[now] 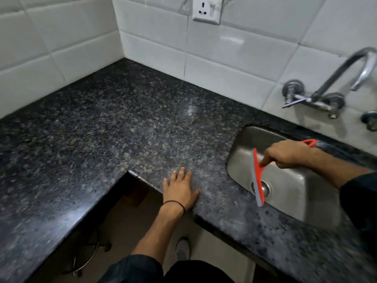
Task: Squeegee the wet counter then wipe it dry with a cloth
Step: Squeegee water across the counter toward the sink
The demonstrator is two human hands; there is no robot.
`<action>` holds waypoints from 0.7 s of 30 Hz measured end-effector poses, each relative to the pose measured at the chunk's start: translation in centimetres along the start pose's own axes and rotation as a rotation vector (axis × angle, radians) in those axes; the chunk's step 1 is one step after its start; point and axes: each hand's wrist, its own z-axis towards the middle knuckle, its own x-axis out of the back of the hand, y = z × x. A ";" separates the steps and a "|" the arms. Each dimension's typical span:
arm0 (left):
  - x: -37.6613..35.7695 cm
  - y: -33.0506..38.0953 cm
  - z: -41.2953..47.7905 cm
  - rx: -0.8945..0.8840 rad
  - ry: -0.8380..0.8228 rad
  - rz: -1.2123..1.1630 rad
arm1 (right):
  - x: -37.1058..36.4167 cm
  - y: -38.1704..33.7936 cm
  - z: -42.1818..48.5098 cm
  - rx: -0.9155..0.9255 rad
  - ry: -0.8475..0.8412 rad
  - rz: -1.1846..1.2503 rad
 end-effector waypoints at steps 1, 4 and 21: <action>-0.6 0.5 -0.5 -0.016 -0.006 -0.004 | -0.9 0.6 -0.6 -0.032 -0.045 -0.010; -1.4 1.2 -1.7 -0.050 0.043 -0.018 | -2.7 1.5 -2.9 -0.101 -0.034 0.075; -1.0 6.0 -4.2 -0.173 0.204 -0.278 | -8.2 -3.7 -8.4 -0.379 0.466 1.568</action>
